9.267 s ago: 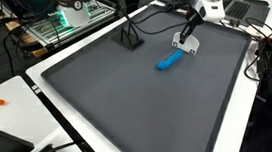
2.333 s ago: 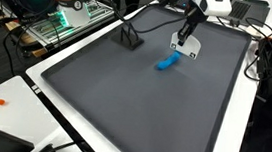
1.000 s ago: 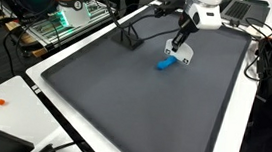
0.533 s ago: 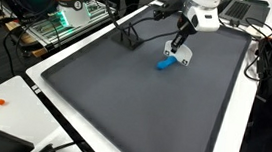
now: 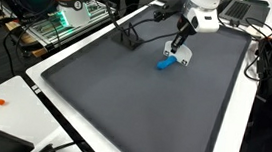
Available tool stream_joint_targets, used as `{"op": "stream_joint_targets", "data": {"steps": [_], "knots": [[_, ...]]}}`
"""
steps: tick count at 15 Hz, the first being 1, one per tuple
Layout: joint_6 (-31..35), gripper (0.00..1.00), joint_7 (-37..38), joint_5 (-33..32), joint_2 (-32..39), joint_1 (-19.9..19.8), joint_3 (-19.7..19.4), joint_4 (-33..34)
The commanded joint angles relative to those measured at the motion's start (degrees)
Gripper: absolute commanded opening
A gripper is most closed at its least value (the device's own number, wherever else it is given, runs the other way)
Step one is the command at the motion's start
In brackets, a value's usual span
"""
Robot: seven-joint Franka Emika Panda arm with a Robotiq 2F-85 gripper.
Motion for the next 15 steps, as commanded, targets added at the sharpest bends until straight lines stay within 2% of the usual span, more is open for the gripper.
{"op": "stream_joint_targets", "data": {"steps": [1, 15], "knots": [[0.2, 0.01, -1.4, 1.1, 1.4, -0.4, 1.3, -0.5], [-0.9, 0.01, -1.5, 0.6, -1.2, -0.6, 1.1, -0.7]]}}
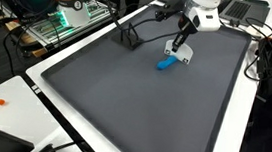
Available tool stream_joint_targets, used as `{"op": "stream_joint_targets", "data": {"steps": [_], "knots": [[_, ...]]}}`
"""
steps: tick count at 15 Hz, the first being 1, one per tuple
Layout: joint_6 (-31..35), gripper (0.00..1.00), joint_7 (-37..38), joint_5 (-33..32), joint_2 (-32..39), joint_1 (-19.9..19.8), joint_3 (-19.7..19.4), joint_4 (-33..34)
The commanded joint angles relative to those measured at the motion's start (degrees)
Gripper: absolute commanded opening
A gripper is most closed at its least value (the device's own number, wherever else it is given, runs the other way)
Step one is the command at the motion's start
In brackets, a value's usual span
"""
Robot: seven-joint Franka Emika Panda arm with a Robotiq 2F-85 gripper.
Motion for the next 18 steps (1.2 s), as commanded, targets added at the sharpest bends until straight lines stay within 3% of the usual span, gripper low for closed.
{"op": "stream_joint_targets", "data": {"steps": [1, 18], "knots": [[-1.0, 0.01, -0.7, 0.2, -1.5, -0.5, 0.2, -0.9], [-1.1, 0.01, 0.0, -1.2, -4.7, -1.9, -2.5, -1.7]]}}
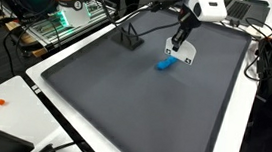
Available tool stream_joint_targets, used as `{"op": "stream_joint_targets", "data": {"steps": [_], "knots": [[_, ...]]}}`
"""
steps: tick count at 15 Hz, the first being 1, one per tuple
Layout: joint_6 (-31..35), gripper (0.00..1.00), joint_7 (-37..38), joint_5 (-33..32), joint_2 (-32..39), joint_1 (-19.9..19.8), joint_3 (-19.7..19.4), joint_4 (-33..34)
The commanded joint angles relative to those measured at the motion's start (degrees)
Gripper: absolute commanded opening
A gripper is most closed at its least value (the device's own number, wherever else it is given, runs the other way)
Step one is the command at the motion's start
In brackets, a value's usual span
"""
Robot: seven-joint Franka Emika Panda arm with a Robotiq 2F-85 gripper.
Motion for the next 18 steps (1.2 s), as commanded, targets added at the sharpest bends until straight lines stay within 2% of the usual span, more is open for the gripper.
{"op": "stream_joint_targets", "data": {"steps": [1, 18], "knots": [[-0.5, 0.01, 0.0, -0.7, -0.3, -0.7, -0.2, -1.3], [1.0, 0.01, -0.8, 0.5, 4.0, -1.3, 0.5, -2.3]]}}
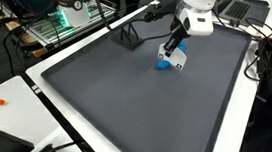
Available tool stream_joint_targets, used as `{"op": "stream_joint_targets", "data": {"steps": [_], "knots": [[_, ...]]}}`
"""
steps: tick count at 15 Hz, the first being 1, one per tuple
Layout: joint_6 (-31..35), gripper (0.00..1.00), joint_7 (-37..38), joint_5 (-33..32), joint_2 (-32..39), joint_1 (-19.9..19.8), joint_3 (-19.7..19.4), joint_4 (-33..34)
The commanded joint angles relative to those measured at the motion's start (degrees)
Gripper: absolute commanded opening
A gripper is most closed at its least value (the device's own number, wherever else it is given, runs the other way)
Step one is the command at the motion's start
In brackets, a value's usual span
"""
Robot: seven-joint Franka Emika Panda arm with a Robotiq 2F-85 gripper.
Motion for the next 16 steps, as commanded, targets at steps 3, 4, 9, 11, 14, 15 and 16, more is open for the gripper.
{"op": "stream_joint_targets", "data": {"steps": [3, 4, 9, 11, 14, 15, 16], "knots": [[0.9, 0.01, -0.9, 0.6, 2.4, -0.6, 0.9, -0.8], [0.9, 0.01, -0.9, 0.6, 2.6, -0.6, 0.9, -0.7], [0.9, 0.01, -1.8, 2.0, 2.7, -1.0, 1.8, -0.6], [1.0, 0.01, -2.2, 3.1, 2.5, -1.2, 2.3, -0.7], [0.8, 0.01, -2.4, 3.4, 2.2, -1.1, 2.5, -0.8], [0.7, 0.01, -2.2, 3.0, 2.1, -1.0, 2.3, -0.9], [0.5, 0.01, -1.8, 2.4, 1.9, -0.8, 2.0, -0.9]]}}
